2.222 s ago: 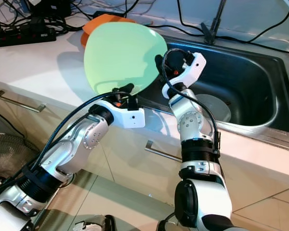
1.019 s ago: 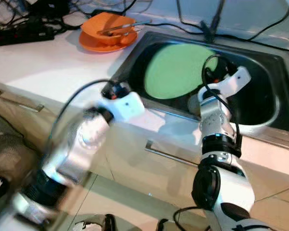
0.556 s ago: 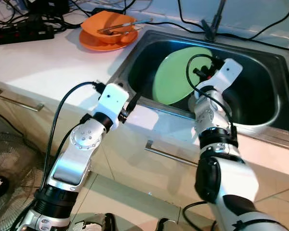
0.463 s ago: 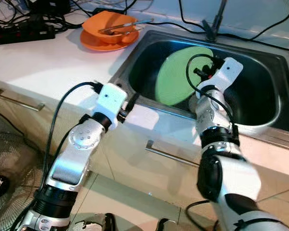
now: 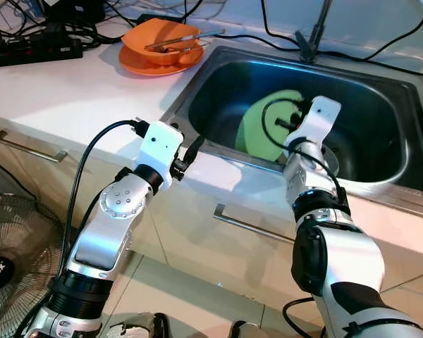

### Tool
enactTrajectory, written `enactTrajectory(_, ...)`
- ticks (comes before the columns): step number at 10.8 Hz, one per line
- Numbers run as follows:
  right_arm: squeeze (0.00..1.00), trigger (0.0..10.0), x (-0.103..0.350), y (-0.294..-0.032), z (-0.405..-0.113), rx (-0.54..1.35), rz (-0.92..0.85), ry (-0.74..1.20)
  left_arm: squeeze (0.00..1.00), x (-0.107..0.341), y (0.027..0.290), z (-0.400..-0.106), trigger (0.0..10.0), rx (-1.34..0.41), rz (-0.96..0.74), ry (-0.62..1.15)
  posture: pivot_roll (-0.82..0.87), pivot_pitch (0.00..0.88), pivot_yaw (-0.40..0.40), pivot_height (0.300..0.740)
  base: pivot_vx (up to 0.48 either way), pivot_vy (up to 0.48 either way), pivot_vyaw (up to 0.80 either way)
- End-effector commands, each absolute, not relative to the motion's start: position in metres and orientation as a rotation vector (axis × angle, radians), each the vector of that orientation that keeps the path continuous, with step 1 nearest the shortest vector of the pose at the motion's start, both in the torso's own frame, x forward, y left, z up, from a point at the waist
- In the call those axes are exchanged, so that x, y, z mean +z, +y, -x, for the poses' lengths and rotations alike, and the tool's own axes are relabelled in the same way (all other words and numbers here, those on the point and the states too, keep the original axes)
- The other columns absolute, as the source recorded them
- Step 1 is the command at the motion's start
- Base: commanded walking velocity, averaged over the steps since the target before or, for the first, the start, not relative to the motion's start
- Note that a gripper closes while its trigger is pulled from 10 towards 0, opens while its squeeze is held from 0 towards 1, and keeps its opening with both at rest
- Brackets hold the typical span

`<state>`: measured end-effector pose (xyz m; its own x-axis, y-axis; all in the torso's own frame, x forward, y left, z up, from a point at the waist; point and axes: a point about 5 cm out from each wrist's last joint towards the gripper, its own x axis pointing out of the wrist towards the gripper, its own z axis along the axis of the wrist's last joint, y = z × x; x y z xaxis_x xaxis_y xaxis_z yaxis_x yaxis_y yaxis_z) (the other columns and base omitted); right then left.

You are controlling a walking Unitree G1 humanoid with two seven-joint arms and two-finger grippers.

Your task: Kitchen organization

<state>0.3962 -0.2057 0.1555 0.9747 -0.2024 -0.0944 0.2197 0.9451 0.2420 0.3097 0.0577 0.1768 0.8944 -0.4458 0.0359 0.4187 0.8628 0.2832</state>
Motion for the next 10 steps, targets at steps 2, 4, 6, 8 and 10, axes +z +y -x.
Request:
enactTrajectory(2, 1.0, 10.0, 0.167, -0.201, -0.401, -0.199, -0.232, 0.036, 0.0, 0.179, 0.059, -0.308, 10.0, -0.458, -0.288, -0.102, 0.17, 0.052, 0.007, 0.74, 0.0, 0.0, 0.0)
enactTrajectory(4, 0.0, 10.0, 0.167, -0.2, -0.401, -0.196, -0.228, 0.034, 0.0, 0.177, 0.06, -0.31, 10.0, -0.455, -0.289, -0.095, 0.17, 0.059, 0.008, 0.74, 0.0, 0.0, 0.0)
enactTrajectory(6, 0.0, 10.0, 0.175, -0.199, -0.403, -0.177, -0.191, -0.012, 0.0, 0.179, 0.06, -0.312, 10.0, -0.445, -0.274, -0.124, 0.16, 0.069, 0.01, 0.74, 0.0, 0.0, 0.0)
enactTrajectory(8, 0.0, 10.0, 0.184, -0.195, -0.404, -0.153, -0.128, -0.065, 0.0, 0.182, 0.062, -0.314, 10.0, -0.413, -0.252, -0.152, 0.15, 0.071, 0.011, 0.74, 0.0, 0.0, 0.0)
enactTrajectory(10, 0.0, 10.0, 0.192, -0.189, -0.402, -0.108, -0.036, -0.164, 0.0, 0.183, 0.068, -0.318, 10.0, -0.366, -0.22, -0.188, 0.13, 0.075, 0.011, 0.74, 0.0, 0.0, 0.0)
